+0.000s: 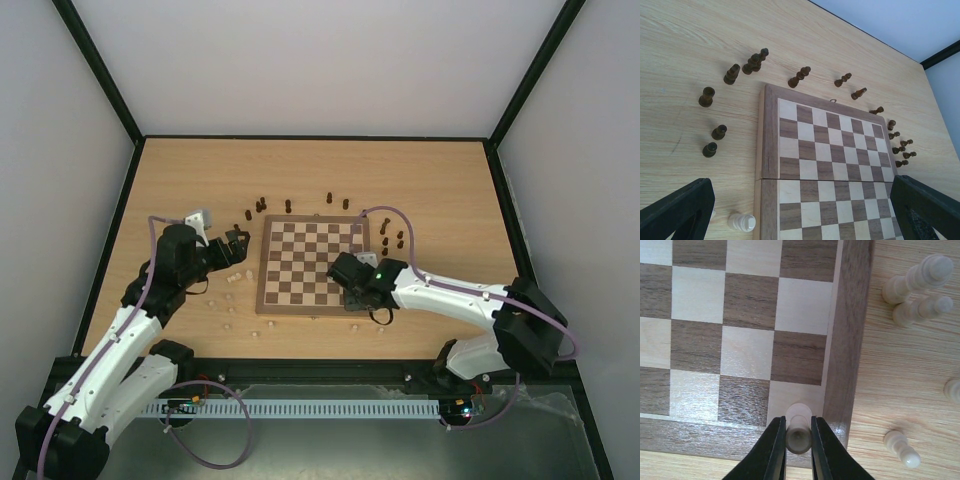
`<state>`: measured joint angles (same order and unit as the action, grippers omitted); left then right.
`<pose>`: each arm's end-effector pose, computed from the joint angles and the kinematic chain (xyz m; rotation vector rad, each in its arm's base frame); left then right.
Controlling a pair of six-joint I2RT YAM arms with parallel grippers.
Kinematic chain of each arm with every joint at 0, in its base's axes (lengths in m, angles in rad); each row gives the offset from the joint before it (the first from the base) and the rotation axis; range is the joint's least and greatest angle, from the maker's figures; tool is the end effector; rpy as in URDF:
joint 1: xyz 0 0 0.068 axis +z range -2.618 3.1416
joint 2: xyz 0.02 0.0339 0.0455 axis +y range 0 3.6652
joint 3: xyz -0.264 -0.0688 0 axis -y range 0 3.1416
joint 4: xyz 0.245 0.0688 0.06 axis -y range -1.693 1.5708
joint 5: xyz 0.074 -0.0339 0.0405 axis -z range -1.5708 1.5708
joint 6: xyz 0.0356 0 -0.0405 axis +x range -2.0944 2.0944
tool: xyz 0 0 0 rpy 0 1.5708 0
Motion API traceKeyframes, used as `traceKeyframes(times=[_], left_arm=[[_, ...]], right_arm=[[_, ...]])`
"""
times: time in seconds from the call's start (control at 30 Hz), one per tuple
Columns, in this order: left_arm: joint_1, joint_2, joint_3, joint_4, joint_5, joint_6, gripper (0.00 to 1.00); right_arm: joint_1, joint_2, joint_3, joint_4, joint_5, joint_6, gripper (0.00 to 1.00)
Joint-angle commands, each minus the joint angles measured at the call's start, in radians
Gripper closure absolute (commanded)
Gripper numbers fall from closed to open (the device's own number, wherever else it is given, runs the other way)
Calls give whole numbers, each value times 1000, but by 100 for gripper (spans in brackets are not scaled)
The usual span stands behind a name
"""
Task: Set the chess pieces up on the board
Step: Place the chess piece on the chessboard.
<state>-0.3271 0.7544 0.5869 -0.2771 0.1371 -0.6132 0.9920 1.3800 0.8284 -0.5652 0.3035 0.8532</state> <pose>0.1669 -0.0617 0.2656 -0.2080 2.0789 -0.7247 0.1497 0.2097 0.1984 -0.0894 2.6201 0.2405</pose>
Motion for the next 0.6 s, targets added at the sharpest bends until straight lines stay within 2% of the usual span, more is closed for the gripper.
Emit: traceKeyframes(times=[0.0, 0.23, 0.57], left_arm=[[-4, -2, -19, -12, -7, -6, 0], [-4, -3, -18, -14, -7, -6, 0], [-4, 3, -17, -11, -4, -16, 0]], right_arm=[[13, 22, 24, -12, -2, -4, 86], [13, 24, 16, -1, 0, -2, 82], [13, -45, 11, -4, 9, -10, 61]])
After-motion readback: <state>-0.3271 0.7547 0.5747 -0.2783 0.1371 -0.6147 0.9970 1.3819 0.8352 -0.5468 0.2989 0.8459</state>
